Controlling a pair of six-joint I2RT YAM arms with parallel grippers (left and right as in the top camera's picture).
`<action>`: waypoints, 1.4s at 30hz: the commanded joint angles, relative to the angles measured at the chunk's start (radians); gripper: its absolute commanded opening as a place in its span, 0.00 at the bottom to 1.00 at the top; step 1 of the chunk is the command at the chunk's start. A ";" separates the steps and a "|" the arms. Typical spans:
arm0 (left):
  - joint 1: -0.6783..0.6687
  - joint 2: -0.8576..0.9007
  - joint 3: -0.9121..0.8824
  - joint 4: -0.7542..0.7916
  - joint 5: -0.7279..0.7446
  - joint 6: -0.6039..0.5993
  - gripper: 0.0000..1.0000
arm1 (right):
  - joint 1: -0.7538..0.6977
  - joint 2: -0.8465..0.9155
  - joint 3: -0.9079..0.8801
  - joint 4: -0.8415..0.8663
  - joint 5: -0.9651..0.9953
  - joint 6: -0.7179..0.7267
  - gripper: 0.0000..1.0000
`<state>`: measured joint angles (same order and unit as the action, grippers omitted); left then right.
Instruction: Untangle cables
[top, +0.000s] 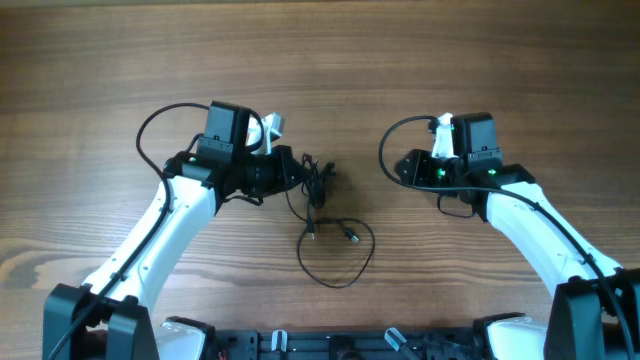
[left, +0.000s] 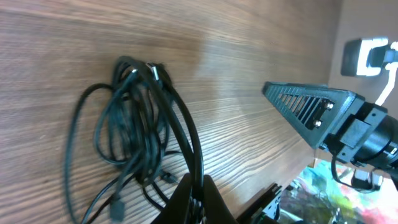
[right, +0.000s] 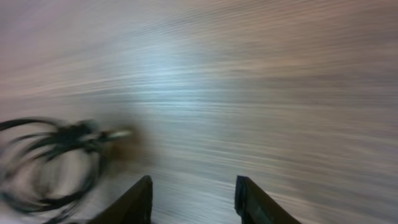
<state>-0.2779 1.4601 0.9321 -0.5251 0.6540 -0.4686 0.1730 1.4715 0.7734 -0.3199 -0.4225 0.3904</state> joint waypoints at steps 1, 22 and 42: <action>-0.043 -0.020 0.004 0.107 0.187 0.021 0.04 | 0.002 0.016 0.014 0.019 -0.306 -0.046 0.50; -0.081 -0.020 0.003 0.129 0.142 0.046 0.22 | 0.121 0.016 0.013 0.079 -0.258 0.105 0.04; -0.104 -0.011 0.001 -0.034 -0.109 0.050 0.53 | 0.121 0.016 0.013 0.050 0.081 0.192 1.00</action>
<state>-0.3637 1.4563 0.9295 -0.5598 0.5938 -0.4313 0.2928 1.4765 0.7864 -0.2371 -0.5957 0.5434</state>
